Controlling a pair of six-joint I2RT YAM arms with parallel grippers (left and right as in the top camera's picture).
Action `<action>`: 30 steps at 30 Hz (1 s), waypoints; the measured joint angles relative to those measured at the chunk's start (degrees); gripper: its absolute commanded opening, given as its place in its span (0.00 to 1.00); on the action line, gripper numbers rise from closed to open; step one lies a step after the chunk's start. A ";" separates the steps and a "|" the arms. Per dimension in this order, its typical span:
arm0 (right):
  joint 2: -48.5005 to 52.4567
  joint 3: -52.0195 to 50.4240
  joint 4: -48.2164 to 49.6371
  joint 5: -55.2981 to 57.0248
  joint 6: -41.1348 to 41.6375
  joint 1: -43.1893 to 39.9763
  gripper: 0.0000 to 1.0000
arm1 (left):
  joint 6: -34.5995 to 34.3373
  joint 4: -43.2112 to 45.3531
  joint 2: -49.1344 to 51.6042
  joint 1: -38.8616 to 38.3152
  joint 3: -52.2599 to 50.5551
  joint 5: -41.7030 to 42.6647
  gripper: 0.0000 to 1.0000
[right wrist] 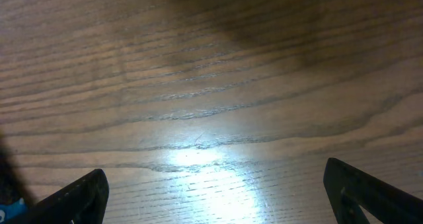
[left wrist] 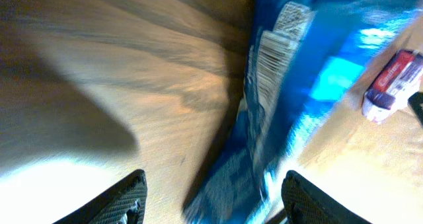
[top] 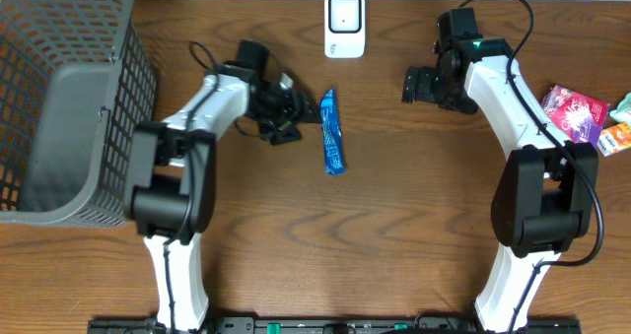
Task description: Scan the item barcode
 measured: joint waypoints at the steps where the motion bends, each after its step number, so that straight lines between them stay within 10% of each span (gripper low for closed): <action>1: 0.00 0.00 -0.02 0.00 0.00 0.00 0.99 | 0.50 -0.98 -1.49 0.85 0.00 -0.85 0.67; 7: 0.00 0.00 -0.04 0.00 0.00 0.02 0.99 | 2.03 -6.49 -15.43 2.95 0.15 -8.50 0.66; 13: 0.00 0.00 -0.04 0.00 0.00 0.02 0.99 | 2.86 -10.38 -24.35 -0.35 1.01 -12.63 0.36; 30: 0.00 0.00 -0.02 0.00 0.00 0.33 0.99 | 1.49 -9.20 -16.41 -18.80 -3.82 -23.80 0.34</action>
